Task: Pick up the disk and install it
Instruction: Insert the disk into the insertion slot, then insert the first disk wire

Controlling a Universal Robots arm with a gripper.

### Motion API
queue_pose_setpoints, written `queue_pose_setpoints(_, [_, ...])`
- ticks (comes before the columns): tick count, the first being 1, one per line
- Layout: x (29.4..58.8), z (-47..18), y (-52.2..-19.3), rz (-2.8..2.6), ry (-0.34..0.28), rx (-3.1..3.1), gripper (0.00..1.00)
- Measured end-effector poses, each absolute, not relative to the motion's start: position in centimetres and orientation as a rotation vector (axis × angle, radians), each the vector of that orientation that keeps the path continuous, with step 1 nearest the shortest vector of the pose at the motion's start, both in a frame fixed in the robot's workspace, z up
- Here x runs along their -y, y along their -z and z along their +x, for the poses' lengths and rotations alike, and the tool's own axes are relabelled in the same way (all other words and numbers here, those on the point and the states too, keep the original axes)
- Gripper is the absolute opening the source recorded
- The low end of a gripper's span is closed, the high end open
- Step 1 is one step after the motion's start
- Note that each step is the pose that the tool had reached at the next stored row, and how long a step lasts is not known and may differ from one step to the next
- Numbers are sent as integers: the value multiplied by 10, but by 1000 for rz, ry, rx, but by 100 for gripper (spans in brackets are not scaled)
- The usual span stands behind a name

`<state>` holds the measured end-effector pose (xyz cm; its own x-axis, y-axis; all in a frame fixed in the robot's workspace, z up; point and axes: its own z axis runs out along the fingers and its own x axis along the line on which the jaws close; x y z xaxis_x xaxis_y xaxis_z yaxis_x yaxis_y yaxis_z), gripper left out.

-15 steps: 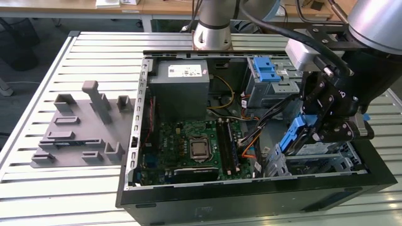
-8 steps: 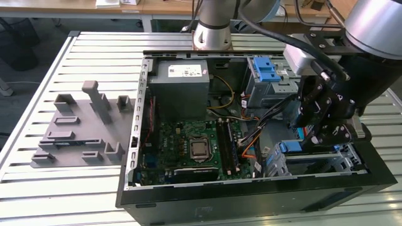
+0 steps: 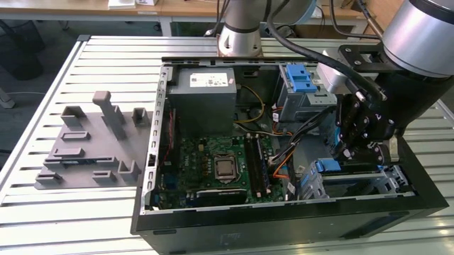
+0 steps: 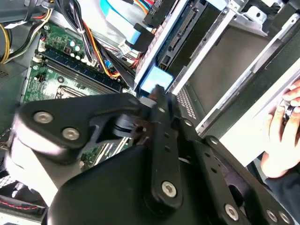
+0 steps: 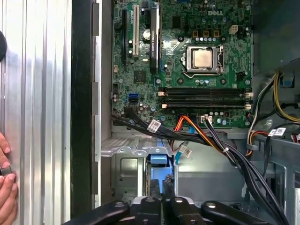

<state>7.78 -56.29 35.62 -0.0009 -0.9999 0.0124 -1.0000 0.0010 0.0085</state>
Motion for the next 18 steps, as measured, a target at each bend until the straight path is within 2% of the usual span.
queue_pose_setpoints(1, [563, 78, -356, 2210, -4, 2212, 13])
queue_pose_setpoints(3, [563, 78, -356, 2210, -4, 2212, 11])
queue_pose_setpoints(18, [563, 78, -356, 2210, -4, 2212, 11])
